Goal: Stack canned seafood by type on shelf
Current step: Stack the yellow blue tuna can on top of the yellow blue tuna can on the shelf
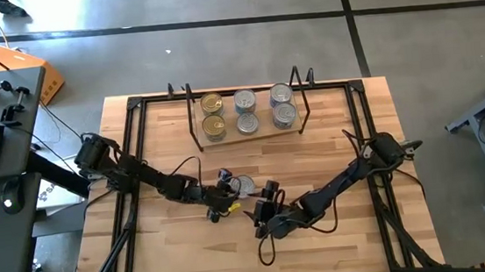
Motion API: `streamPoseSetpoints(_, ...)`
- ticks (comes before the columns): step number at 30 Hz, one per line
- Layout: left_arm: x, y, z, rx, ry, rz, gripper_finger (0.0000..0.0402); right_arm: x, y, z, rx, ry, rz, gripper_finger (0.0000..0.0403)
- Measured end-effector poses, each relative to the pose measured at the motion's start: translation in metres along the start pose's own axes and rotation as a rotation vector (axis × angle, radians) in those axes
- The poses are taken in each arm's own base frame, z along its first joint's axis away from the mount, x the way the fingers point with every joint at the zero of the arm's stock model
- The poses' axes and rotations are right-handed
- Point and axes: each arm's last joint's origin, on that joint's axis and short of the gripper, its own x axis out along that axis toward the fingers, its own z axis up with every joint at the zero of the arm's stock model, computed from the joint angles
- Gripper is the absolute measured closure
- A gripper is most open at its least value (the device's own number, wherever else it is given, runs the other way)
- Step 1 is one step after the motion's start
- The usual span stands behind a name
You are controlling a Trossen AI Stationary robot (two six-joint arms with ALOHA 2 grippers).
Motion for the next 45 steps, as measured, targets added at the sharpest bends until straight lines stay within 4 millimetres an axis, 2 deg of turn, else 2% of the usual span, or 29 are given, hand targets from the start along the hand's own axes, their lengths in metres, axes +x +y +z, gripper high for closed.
streamPoseSetpoints(5,0.0,0.0,0.002,-0.05,-0.03,-0.024,0.0387,-0.008,0.008,-0.008,-0.012,0.05,0.052,0.0146)
streamPoseSetpoints(11,-0.011,0.003,0.007,-0.182,-0.061,-0.054,0.0399,-0.01,0.012,-0.027,-0.081,0.162,0.064,0.0147)
streamPoseSetpoints(14,-0.022,0.004,0.011,-0.24,-0.073,-0.079,0.0401,-0.006,0.016,-0.032,-0.224,0.174,0.143,0.0146)
streamPoseSetpoints(17,-0.033,0.008,0.016,-0.28,-0.093,-0.077,0.0401,-0.003,0.02,-0.033,-0.473,0.121,0.185,0.0147)
streamPoseSetpoints(19,-0.04,0.01,0.021,-0.303,-0.124,-0.068,0.0401,-0.004,0.022,-0.029,-0.624,0.065,0.17,0.0147)
streamPoseSetpoints(21,-0.048,0.014,0.026,-0.328,-0.162,-0.058,0.0401,-0.004,0.023,-0.022,-0.688,-0.003,0.112,0.0147)
streamPoseSetpoints(25,-0.056,0.018,0.03,-0.345,-0.196,-0.051,0.0401,-0.007,0.025,-0.008,-0.703,-0.101,0.032,0.0147)
streamPoseSetpoints(32,-0.055,0.016,0.03,-0.342,-0.211,-0.095,0.0401,-0.012,0.03,-0.003,-0.73,-0.157,0.002,0.0147)
streamPoseSetpoints(42,-0.055,0.016,0.031,-0.357,-0.223,-0.108,0.0401,0.015,0.002,-0.001,-0.771,-0.064,-0.061,0.0147)
streamPoseSetpoints(45,-0.055,0.016,0.031,-0.359,-0.223,-0.108,0.0401,0.02,-0.002,0.0,-0.762,-0.074,0.014,0.0148)
